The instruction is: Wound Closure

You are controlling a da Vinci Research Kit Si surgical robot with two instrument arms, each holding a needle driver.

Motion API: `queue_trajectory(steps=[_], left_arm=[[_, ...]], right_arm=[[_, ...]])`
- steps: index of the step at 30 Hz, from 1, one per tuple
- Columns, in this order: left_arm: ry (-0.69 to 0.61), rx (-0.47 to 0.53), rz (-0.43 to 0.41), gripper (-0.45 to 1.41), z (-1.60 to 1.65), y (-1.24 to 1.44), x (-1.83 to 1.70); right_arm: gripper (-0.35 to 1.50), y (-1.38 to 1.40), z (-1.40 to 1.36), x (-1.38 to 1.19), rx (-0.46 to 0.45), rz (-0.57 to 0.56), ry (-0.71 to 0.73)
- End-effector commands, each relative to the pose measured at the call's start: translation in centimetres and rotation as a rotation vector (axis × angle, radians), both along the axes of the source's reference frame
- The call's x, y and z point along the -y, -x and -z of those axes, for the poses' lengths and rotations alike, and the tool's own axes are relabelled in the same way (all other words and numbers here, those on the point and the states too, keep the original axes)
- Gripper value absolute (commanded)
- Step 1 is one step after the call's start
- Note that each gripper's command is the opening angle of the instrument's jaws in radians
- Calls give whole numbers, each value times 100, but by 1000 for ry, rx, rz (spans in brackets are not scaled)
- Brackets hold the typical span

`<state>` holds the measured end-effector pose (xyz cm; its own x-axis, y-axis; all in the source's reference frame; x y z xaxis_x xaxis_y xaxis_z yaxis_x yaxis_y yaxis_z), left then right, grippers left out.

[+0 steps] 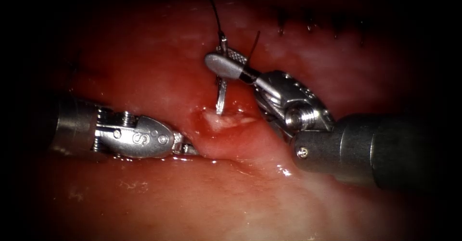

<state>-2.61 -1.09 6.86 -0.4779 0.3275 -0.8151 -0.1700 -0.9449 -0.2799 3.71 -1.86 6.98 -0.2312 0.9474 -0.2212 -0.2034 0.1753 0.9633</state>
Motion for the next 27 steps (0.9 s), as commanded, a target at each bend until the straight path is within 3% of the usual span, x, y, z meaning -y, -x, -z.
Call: queue_trajectory(steps=[1,10,27], left_arm=[[0,1,0,-40,-5,6,1],[0,1,0,-40,-5,6,1],[1,1,1,-40,-6,7,1]], right_arm=[[-35,-10,-6,2,-8,0,-12],[-35,-8,-12,16,-75,18,-181],[-35,-21,9,48,-193,76,-551]])
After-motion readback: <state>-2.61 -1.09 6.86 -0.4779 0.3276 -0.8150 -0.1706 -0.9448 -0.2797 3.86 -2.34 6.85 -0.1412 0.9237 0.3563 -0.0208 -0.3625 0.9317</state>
